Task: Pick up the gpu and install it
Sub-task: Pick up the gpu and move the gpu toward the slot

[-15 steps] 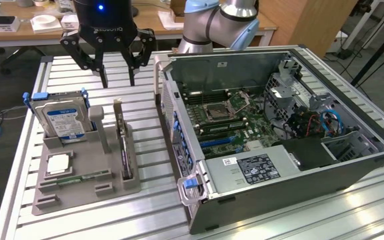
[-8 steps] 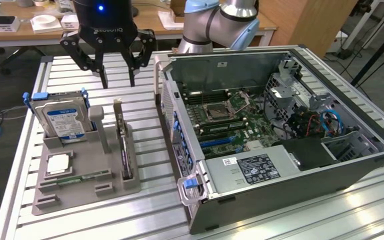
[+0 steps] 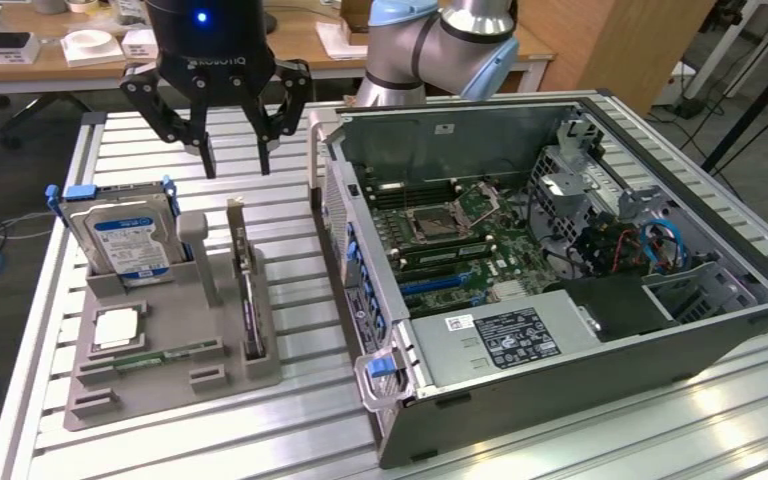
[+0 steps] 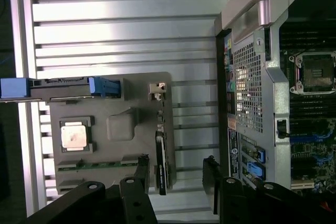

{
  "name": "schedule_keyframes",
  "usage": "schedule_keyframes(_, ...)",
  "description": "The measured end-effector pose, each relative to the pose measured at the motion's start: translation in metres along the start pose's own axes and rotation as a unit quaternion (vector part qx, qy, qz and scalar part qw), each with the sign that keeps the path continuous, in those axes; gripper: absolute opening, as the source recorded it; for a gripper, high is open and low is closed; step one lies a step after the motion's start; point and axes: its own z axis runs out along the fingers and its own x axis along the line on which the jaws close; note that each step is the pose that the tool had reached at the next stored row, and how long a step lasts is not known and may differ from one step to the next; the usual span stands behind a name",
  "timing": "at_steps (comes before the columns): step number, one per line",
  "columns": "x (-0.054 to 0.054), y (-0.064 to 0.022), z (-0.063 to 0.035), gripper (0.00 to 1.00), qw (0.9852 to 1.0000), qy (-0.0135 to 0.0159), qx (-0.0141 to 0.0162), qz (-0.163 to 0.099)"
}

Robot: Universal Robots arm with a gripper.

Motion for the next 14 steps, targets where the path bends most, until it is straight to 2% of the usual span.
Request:
schedule_keyframes(8, 0.0001, -0.0006, 0.0027, 0.53, 1.0000, 0.0000, 0.0000, 0.000)
schedule_keyframes(14, -0.0002, -0.0061, 0.0050, 0.53, 1.0000, 0.0000, 0.0000, 0.000)
